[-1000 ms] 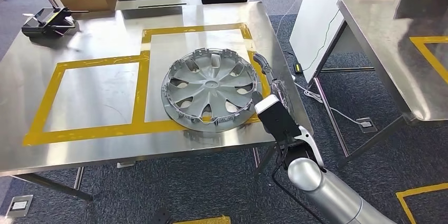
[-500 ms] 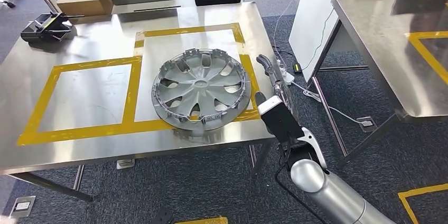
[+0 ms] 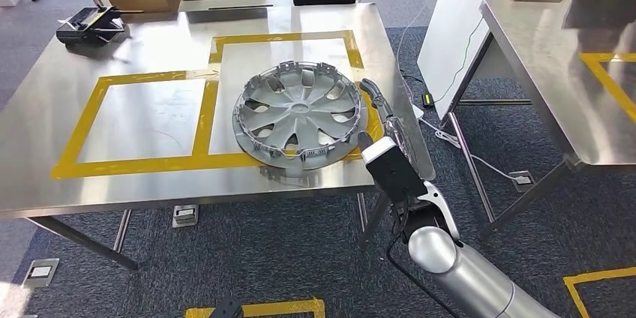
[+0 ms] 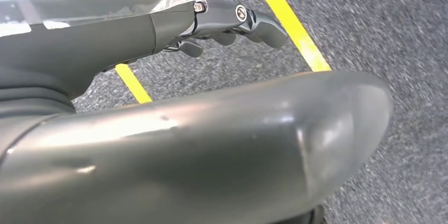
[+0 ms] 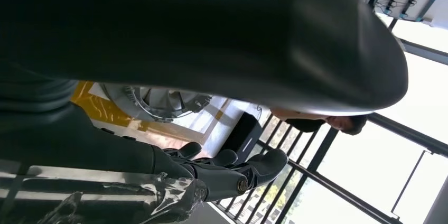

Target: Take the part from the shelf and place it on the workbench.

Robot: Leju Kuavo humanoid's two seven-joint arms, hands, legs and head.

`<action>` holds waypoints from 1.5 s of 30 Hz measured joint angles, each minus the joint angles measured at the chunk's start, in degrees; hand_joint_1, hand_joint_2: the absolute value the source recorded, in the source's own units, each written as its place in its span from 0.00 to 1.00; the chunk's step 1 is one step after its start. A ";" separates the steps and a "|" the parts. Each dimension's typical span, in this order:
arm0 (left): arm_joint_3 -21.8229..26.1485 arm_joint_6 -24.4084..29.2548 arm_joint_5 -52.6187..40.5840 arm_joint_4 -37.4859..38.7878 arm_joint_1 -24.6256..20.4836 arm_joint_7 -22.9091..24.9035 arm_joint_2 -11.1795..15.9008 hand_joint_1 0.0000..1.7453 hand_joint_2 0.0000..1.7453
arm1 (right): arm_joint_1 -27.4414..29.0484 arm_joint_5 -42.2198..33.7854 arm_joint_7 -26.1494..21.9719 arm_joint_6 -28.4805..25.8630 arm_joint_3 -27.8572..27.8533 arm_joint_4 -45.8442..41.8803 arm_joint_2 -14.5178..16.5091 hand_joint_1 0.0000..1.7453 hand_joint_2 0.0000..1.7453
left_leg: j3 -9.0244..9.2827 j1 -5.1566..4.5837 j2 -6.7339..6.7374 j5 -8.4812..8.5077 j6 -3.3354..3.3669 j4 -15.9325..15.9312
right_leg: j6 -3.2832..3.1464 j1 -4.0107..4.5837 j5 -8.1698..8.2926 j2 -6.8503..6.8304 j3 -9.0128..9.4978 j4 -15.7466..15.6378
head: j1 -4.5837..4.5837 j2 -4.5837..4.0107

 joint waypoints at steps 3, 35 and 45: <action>0.00 0.21 0.02 -0.01 -0.06 -0.17 -0.03 0.00 0.00 | 0.15 0.00 -0.01 -0.04 -0.09 0.00 -0.15 0.00 0.00 | -1.51 0.16 0.15 1.69 0.82 -0.34 | 0.62 -0.06 -6.27 0.67 -1.75 5.79 | 0.27 0.00; -0.03 0.49 0.03 -0.04 -0.67 -0.16 -0.05 0.00 0.00 | 0.70 0.02 0.02 -0.48 -0.97 -0.34 -0.36 0.00 0.00 | -3.02 -0.06 0.40 2.48 1.33 0.46 | 0.82 0.03 -9.90 0.69 -2.75 11.17 | 1.61 0.00; -0.03 0.52 0.17 -0.06 -0.63 -0.07 -0.28 0.00 0.00 | 0.62 0.01 -0.08 -0.58 -1.20 -0.36 -0.32 0.00 0.00 | -9.43 -0.02 0.35 7.43 -0.10 1.29 | -1.93 1.69 -5.93 1.30 8.70 -2.77 | 4.07 0.00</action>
